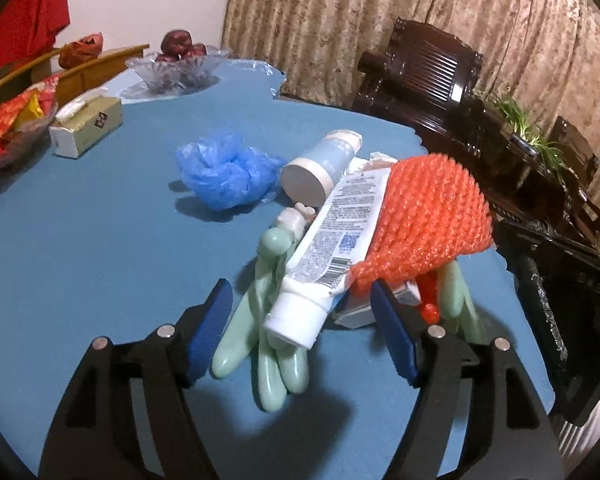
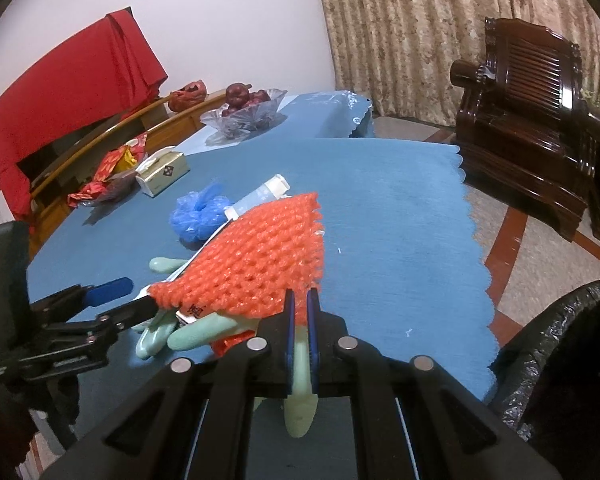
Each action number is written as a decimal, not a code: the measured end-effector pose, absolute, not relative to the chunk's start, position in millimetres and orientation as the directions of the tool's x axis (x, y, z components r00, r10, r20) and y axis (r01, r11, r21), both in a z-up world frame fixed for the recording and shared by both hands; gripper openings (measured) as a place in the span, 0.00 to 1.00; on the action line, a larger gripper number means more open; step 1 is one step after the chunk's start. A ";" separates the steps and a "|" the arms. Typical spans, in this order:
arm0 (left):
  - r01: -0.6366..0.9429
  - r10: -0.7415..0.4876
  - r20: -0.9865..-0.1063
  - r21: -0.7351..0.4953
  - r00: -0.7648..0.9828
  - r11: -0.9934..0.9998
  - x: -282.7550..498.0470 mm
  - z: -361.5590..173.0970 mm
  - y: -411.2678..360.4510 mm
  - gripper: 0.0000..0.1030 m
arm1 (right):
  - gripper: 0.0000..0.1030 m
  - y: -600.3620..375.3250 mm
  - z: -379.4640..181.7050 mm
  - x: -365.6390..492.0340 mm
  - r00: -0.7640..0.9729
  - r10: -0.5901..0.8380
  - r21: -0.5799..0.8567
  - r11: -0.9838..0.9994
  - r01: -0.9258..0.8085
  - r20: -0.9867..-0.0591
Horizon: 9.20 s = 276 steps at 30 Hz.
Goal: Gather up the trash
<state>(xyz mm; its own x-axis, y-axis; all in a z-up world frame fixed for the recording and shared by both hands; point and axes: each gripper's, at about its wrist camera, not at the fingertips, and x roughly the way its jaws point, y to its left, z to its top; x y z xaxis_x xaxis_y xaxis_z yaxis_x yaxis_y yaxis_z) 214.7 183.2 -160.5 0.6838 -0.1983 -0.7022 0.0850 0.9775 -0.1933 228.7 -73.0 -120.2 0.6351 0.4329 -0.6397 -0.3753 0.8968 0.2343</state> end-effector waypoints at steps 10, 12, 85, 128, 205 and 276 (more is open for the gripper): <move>0.137 -0.271 -0.710 -0.241 0.650 0.961 219.5 -167.4 182.0 0.35 | 0.06 -68.8 -119.7 230.1 0.635 0.421 0.221 0.901 -0.372 -0.648; 0.128 -0.268 -0.701 -0.246 0.661 0.961 213.9 -163.0 182.5 0.34 | 0.09 -69.0 -118.8 230.4 0.637 0.417 0.221 0.904 -0.367 -0.649; -0.023 -0.178 -0.731 -0.256 0.659 0.966 206.7 -166.1 217.6 0.03 | 0.48 -48.4 -88.3 220.0 0.666 0.442 0.192 0.889 -0.416 -0.601; 0.200 -0.303 -0.591 -0.235 0.747 0.951 174.8 -65.7 103.5 0.03 | 0.09 -138.9 -33.0 161.5 0.741 0.463 0.222 0.886 -0.407 -0.486; 0.091 -0.119 -0.593 -0.077 0.796 0.993 190.3 -87.3 99.6 0.87 | 0.92 -203.9 -76.6 171.1 0.795 0.236 0.191 0.970 -0.153 -0.559; -0.153 0.023 -0.690 -0.127 0.724 0.980 199.0 -147.7 263.0 0.19 | 0.58 61.2 -144.5 239.1 0.644 0.370 0.123 0.910 -0.396 -0.669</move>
